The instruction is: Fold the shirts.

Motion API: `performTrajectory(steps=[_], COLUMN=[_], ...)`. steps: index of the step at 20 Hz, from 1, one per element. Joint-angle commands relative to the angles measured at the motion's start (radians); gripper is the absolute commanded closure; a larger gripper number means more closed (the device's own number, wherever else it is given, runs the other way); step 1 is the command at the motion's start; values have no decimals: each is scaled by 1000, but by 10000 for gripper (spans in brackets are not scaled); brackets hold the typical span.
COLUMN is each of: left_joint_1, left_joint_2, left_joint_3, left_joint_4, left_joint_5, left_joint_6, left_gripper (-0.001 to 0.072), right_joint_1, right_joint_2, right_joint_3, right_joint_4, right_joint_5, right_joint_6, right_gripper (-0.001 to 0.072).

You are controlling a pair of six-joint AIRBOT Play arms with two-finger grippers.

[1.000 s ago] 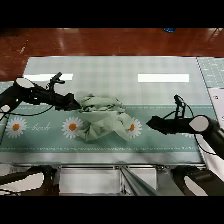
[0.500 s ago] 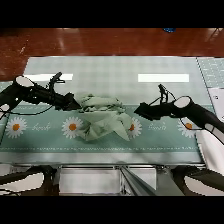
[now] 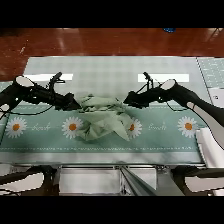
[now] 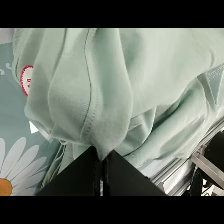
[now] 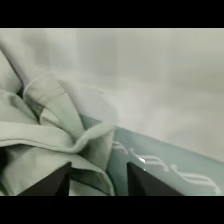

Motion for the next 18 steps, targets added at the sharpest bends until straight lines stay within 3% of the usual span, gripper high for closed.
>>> performTrajectory(steps=[1,8,9,10,11,13,16,18], left_joint_1=[0,0,0,0,0,13,54,69], left_joint_2=[-1,-1,-1,-1,-1,0,23,63], left_joint_3=[1,1,1,1,3,37,196,354], left_joint_4=[0,0,0,0,0,12,-9,-55], left_joint_5=[0,1,1,2,1,-21,-66,-77], left_joint_6=[0,0,0,0,0,0,-18,-19], left_gripper=[686,686,686,686,686,687,687,687], right_joint_1=[54,70,77,83,89,85,51,15], right_joint_2=[-65,-106,-106,-106,-106,-96,37,163], right_joint_3=[81,90,91,91,97,137,256,383], right_joint_4=[-1,3,8,15,20,-67,-385,-459], right_joint_5=[19,37,38,38,48,140,188,186], right_joint_6=[-18,1,-16,-55,-95,-89,81,112], right_gripper=[304,323,455,650,690,690,691,691])
